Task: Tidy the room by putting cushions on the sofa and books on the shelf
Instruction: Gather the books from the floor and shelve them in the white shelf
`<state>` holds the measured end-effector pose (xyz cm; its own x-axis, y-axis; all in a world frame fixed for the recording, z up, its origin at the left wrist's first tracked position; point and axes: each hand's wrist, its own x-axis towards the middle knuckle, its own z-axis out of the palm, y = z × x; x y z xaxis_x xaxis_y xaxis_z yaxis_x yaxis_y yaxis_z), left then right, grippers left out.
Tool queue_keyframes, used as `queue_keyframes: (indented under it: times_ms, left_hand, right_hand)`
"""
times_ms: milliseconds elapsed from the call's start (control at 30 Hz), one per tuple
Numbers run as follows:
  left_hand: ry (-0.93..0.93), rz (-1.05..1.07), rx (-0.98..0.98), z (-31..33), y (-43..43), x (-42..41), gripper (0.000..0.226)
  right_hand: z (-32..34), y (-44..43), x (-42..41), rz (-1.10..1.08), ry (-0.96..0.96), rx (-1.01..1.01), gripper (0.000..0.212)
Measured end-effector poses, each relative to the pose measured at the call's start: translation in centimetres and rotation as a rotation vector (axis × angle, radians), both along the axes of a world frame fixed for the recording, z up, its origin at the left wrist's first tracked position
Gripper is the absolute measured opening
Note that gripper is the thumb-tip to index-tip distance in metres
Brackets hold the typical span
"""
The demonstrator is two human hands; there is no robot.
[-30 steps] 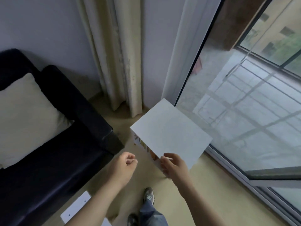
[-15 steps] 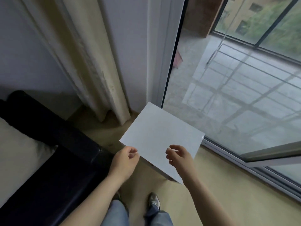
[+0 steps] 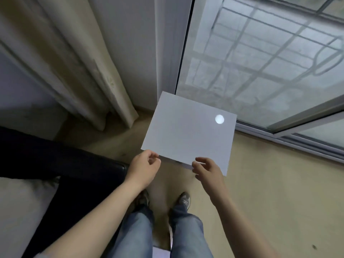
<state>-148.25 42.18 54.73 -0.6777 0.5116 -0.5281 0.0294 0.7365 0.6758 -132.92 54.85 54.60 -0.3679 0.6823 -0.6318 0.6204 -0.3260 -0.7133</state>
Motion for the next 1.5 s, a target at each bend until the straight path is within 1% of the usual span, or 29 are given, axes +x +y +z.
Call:
queue_keyframes:
  times_ms: [133, 367, 433, 533, 633, 733, 833, 867, 900, 933, 1000, 1133, 1300, 1400, 1500]
  left_hand:
    - [-0.009, -0.056, -0.026, -2.4, -0.7, -0.3, 0.012]
    - [-0.019, -0.061, -0.016, -10.3, -1.1, 0.7, 0.011]
    - [-0.022, -0.069, -0.008, -14.0, -1.3, 1.1, 0.013]
    - [-0.015, -0.076, 0.019, -17.9, -1.0, 1.1, 0.015]
    - [0.008, -0.080, 0.091, -22.5, -0.2, 1.4, 0.014]
    - [0.056, -0.075, 0.174, -28.0, 0.9, 1.3, 0.011]
    - [0.134, -0.100, 0.273, -32.3, 0.6, 1.8, 0.012]
    - [0.105, -0.094, 0.277, -32.3, 0.9, 1.4, 0.012]
    - [0.122, -0.096, 0.316, -32.9, 0.3, 1.8, 0.013]
    - [0.178, -0.117, 0.403, -32.8, -1.0, 2.9, 0.012]
    - [0.211, -0.088, 0.444, -33.2, -1.9, 2.9, 0.009]
    - [0.243, -0.080, 0.469, -32.0, -4.7, 5.3, 0.008]
    - [0.309, -0.083, 0.470, -31.5, -5.3, 7.1, 0.010]
    - [0.328, -0.112, 0.468, -31.7, -5.3, 7.5, 0.009]
    - [0.338, -0.123, 0.472, -32.6, -5.6, 7.4, 0.010]
  right_hand:
    - [-2.5, -2.1, 0.2, -0.011, 0.007, -0.006, 0.015]
    - [-9.8, -3.0, 0.8, 0.042, -0.021, -0.001, 0.021]
    - [-13.2, -3.5, 1.1, 0.036, -0.025, 0.013, 0.022]
    - [-17.2, -3.4, 1.1, 0.041, -0.022, 0.031, 0.022]
    - [-22.0, -3.4, 1.2, 0.069, 0.020, 0.093, 0.021]
    - [-27.3, -2.8, 1.5, 0.086, 0.036, 0.210, 0.019]
    - [-31.4, -3.5, 2.7, 0.140, 0.142, 0.349, 0.017]
    - [-31.4, -2.9, 2.6, 0.141, 0.170, 0.344, 0.017]
    - [-32.0, -3.4, 3.3, 0.114, 0.206, 0.385, 0.017]
    - [-32.0, -4.7, 4.3, 0.100, 0.286, 0.469, 0.016]
    - [-32.2, -4.5, 5.0, 0.130, 0.310, 0.444, 0.016]
    - [-31.5, -5.9, 7.1, 0.201, 0.274, 0.459, 0.021]
    - [-33.0, -6.1, 8.0, 0.198, 0.258, 0.521, 0.026]
    - [-34.3, -5.4, 7.5, 0.218, 0.225, 0.536, 0.034]
    - [-36.2, -4.3, 6.2, 0.267, 0.150, 0.609, 0.044]
